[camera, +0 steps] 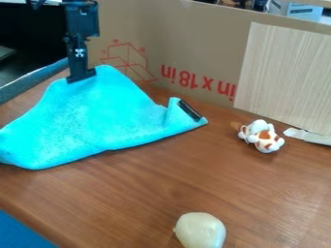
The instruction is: Fold the cloth from bottom right to top left
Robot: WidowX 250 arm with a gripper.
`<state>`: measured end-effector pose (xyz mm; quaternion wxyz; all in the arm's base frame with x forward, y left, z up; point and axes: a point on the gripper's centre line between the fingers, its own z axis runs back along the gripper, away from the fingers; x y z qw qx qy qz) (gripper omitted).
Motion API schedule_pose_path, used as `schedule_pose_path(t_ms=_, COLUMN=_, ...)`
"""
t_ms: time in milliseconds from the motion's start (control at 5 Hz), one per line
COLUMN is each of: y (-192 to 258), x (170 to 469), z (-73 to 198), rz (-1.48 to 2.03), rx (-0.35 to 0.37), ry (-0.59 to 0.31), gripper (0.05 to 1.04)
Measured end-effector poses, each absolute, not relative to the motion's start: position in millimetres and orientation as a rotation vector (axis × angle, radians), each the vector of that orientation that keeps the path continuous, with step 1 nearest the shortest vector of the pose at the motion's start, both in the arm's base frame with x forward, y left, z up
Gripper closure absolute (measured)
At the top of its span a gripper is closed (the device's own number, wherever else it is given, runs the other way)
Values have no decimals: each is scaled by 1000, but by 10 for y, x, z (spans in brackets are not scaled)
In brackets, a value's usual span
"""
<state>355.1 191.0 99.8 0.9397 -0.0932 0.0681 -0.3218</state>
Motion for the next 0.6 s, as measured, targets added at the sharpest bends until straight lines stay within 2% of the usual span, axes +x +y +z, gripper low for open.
schedule_pose_path(t_ms=200, y=1931, x=3564, z=990, rz=-666, rx=-176, ry=136, gripper=608)
schedule_pose_path(t_ms=400, y=1936, x=3559, z=951, rz=-672, rx=-186, ry=120, gripper=307)
schedule_pose_path(t_ms=600, y=2014, x=3481, z=1091, rz=-654, rx=-180, ry=66, gripper=89)
